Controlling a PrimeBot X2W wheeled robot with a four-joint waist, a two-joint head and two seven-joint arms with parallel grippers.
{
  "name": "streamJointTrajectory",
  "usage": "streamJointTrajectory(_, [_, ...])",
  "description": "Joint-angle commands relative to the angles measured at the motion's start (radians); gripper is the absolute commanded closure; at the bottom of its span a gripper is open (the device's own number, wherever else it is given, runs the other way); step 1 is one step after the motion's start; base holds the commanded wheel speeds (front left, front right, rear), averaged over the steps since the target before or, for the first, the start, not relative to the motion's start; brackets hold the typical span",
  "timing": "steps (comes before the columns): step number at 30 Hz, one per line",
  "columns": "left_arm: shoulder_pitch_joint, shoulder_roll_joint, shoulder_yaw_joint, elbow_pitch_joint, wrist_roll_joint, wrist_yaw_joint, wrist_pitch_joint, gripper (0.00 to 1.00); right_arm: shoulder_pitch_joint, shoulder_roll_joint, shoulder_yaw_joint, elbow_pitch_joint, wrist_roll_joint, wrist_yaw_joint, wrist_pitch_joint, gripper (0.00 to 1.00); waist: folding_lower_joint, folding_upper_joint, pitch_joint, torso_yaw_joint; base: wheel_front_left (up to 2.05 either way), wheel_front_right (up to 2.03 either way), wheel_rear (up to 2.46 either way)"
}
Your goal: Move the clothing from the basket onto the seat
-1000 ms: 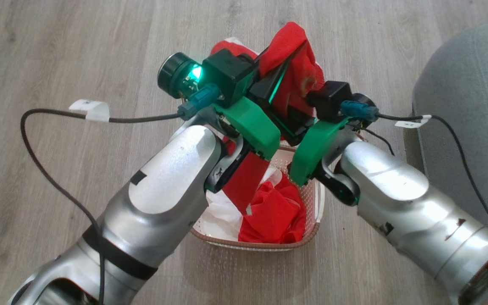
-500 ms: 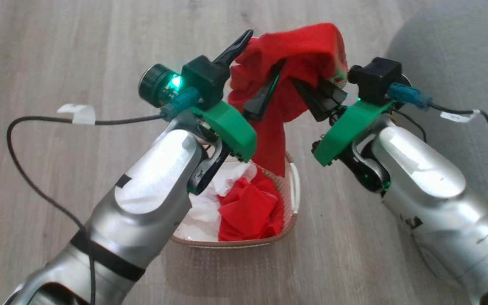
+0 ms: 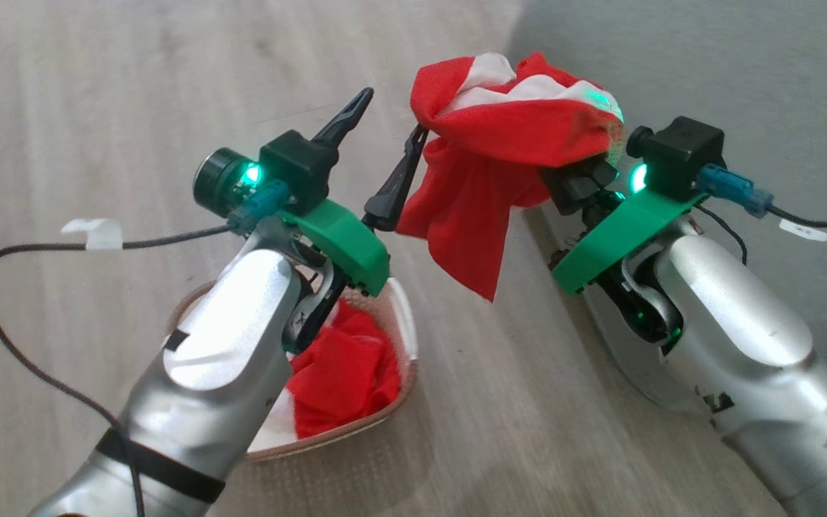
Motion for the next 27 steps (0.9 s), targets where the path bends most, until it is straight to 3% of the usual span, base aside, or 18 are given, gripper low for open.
streamJointTrajectory(1, [-0.029,0.017,0.048,-0.025,0.009,-0.006,-0.009,0.0,0.006,-0.001,-0.017,-0.041,-0.01,0.0,-0.006,1.0,0.0,-0.0001,-0.007,-0.092,0.0,0.0,0.0])
streamJointTrajectory(9, [0.005,0.014,0.087,-0.025,0.045,-0.023,-0.009,0.0,0.061,-0.003,-0.067,-0.074,-0.028,0.0,-0.006,1.0,0.0,-0.0001,-0.015,-0.235,0.0,0.0,0.0])
streamJointTrajectory(20, [-0.034,-0.025,0.071,0.014,0.087,-0.073,-0.009,0.0,0.183,-0.052,-0.297,-0.178,-0.104,0.0,-0.006,1.0,0.0,-0.0001,0.069,-0.269,0.0,0.0,0.0])
streamJointTrajectory(27, [-0.052,-0.032,0.059,0.031,0.109,-0.089,-0.009,0.0,0.163,-0.084,-0.446,-0.181,-0.157,0.0,-0.006,1.0,0.0,-0.0001,0.141,-0.273,0.0,0.0,0.0])
